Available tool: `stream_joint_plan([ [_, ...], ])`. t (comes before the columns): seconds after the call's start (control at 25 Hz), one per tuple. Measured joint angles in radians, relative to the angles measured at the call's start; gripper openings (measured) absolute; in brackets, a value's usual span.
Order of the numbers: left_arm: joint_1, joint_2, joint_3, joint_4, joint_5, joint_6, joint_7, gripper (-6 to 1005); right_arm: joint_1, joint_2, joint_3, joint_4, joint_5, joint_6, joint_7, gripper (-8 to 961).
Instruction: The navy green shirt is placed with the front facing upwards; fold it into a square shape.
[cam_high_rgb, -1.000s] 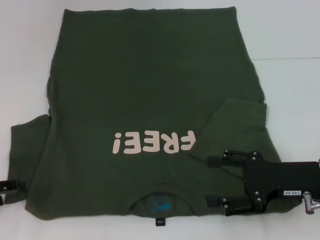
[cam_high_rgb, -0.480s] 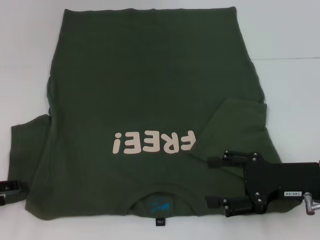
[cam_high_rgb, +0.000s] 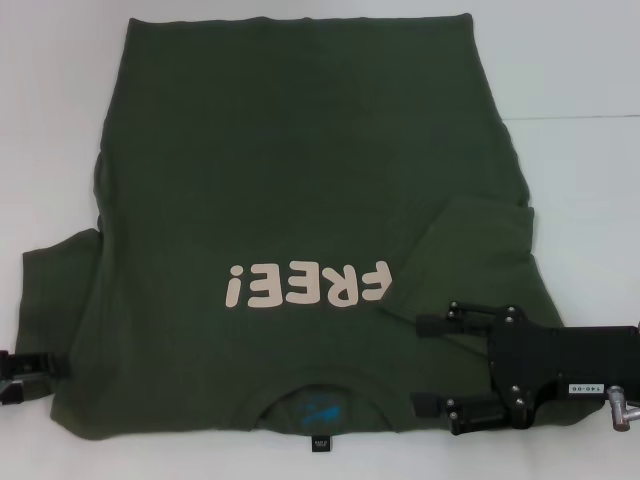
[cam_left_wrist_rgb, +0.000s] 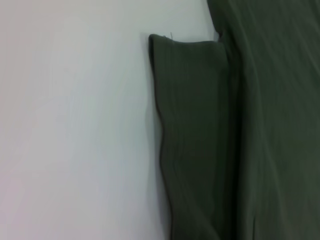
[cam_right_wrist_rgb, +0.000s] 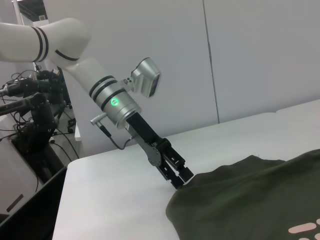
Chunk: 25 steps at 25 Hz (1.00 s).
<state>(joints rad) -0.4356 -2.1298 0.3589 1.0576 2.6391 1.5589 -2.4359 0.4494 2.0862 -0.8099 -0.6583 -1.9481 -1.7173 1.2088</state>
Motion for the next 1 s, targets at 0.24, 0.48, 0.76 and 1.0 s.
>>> stream_joint_plan([
  [0.24,-0.012,0.002,0.000,-0.017,-0.001,-0.016,0.000,857,0.000,0.000,0.000,0.003,0.000,0.001,0.000,929],
  [0.48,-0.031,0.012,0.000,-0.053,-0.002,-0.044,0.000,856,0.000,0.000,0.000,0.009,0.000,0.001,0.000,929],
  [0.76,-0.052,0.018,0.001,-0.078,-0.003,-0.069,0.000,856,-0.001,0.000,0.000,0.010,0.000,0.000,0.000,929],
  [1.0,-0.063,0.018,0.001,-0.090,-0.003,-0.079,0.000,855,-0.002,0.000,0.000,0.011,0.000,0.001,0.000,929],
])
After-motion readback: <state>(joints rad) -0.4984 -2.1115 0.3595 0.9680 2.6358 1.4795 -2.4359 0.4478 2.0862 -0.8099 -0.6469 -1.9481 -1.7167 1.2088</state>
